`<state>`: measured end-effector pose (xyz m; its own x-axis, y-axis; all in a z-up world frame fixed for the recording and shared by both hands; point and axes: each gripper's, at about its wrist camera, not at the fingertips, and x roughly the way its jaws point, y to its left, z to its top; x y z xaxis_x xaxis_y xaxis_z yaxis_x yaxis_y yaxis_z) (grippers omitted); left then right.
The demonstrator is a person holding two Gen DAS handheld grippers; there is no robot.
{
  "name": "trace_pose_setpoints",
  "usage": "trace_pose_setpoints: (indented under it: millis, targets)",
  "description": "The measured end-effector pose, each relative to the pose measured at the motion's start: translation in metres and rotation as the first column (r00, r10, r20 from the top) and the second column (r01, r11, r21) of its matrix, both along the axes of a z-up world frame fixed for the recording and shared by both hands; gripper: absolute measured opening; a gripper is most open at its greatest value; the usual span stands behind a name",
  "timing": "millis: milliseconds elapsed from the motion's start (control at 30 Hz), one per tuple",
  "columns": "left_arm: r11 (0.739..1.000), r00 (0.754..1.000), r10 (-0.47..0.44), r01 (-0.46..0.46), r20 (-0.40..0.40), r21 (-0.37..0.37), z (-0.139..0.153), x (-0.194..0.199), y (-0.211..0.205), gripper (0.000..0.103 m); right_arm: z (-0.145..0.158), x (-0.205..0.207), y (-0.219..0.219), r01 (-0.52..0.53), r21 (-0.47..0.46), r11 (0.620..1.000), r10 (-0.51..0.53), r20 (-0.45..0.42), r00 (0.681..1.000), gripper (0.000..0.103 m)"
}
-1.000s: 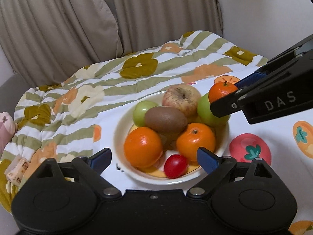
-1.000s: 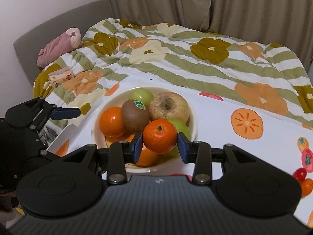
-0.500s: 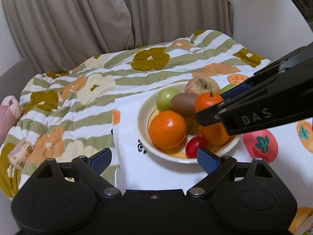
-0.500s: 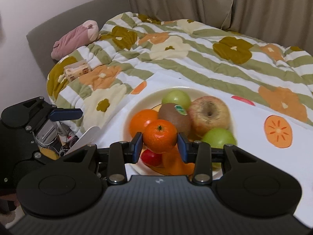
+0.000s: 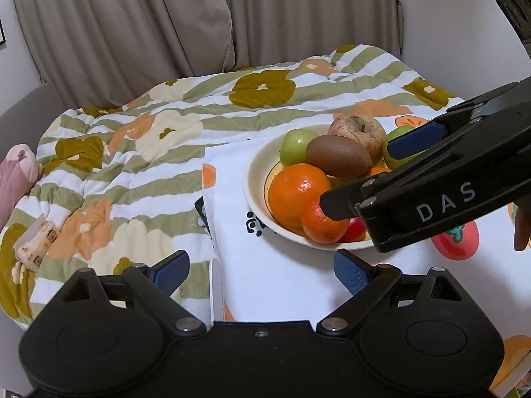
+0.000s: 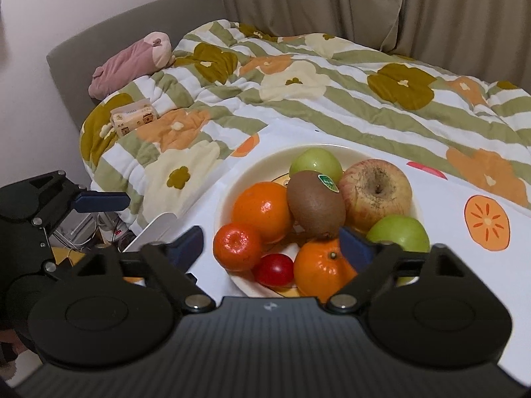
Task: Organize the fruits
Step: 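Release the tomato with the left tool while the right tool releases the tangerine into the bowl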
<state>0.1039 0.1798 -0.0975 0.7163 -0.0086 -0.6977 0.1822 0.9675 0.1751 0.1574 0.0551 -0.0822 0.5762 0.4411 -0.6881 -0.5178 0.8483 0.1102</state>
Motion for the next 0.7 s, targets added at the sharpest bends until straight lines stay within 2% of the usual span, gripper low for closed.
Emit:
trace_pose_setpoints:
  millis: [400, 700]
  targets:
    - [1.0, 1.0, 0.01, -0.01, 0.024, 0.001, 0.012, -0.003, -0.005, 0.096, 0.017, -0.008, -0.015, 0.028, 0.009, 1.0, -0.028, 0.022, 0.999, 0.103]
    - [1.0, 0.998, 0.02, -0.02, 0.058, 0.003, 0.036, -0.01, -0.026, 0.096, 0.041, -0.022, -0.054, 0.094, 0.027, 0.995, -0.095, 0.04, 0.995, 0.103]
